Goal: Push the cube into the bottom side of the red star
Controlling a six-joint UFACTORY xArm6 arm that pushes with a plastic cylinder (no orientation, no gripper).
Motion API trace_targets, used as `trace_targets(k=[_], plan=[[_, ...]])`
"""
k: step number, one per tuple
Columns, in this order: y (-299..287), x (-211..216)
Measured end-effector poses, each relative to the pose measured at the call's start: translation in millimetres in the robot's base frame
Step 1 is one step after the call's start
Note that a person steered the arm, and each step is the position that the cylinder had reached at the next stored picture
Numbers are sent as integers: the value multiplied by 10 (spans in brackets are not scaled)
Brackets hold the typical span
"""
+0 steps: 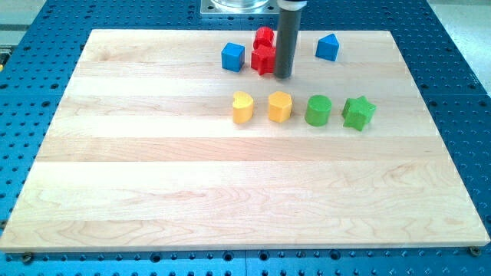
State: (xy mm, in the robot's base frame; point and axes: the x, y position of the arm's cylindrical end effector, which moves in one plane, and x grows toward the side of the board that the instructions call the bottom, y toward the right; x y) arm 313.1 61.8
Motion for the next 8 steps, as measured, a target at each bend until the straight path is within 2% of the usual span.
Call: trace_targets(k=[3,5,6,7,8], plan=[[-7,87],[-1568,194],[-1521,-418],[-1477,-713],[-1059,-713]])
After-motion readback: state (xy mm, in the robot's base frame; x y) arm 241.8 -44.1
